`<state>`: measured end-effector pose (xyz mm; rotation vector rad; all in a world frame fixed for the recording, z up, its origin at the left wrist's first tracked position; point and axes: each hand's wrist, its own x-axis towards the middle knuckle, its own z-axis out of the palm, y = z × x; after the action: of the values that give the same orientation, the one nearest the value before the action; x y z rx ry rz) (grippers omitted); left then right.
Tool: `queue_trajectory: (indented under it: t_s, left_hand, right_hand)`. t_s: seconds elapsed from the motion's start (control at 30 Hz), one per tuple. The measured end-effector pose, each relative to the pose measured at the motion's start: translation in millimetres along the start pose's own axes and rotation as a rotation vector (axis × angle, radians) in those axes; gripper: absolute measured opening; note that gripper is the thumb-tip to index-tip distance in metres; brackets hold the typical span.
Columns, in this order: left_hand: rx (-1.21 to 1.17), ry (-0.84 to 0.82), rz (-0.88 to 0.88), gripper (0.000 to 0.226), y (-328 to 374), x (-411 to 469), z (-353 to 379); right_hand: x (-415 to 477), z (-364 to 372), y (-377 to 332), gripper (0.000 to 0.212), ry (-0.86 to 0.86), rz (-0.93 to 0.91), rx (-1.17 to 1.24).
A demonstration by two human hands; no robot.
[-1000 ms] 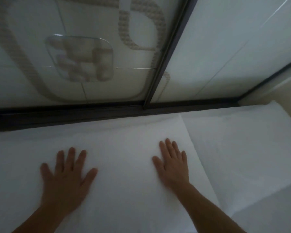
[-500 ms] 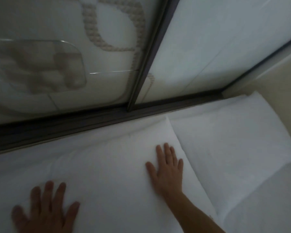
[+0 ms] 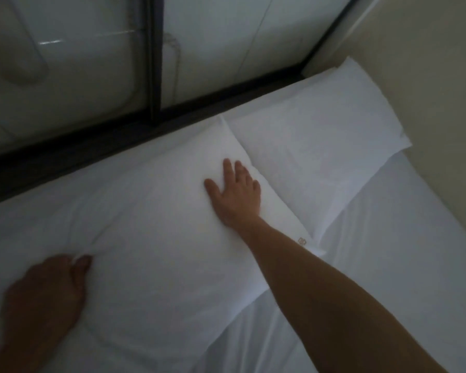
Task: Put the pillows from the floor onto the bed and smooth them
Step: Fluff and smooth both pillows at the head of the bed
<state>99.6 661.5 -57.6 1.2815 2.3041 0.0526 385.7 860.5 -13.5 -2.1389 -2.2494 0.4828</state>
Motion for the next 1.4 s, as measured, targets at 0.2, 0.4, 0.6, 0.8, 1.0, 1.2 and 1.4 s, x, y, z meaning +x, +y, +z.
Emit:
queue_trajectory:
  t_s: [0.2,0.4,0.6,0.8,1.0,1.2,1.4]
  left_hand:
    - [0.098,0.127,0.098,0.052,21,-30,-54]
    - [0.132,0.207,0.223,0.048,17,-34,-79]
    - [0.116,0.197,0.271,0.045,6,-44,-95]
    - [0.131,0.222,0.287,0.044,2,-58,-108]
    - [0.104,0.239,0.302,0.045,-8,-65,-123]
    - [0.094,0.227,0.227,0.040,-3,-67,-112]
    - [0.138,0.157,0.217,0.088,11,-69,-84]
  right_hand:
    - [-11,-12,3,0.069,-0.031,-0.025,-0.091]
    - [-11,-13,13,0.072,-0.006,-0.064,-0.100]
    - [-31,-20,3,0.068,0.007,-0.055,-0.155]
    - [-46,-22,-2,0.070,-0.001,-0.061,-0.127]
    - [-60,-20,-5,0.072,0.002,-0.113,-0.086]
    - [-64,-14,0,0.073,-0.016,-0.074,-0.040]
    - [-30,-20,32,0.088,-0.065,0.179,0.048]
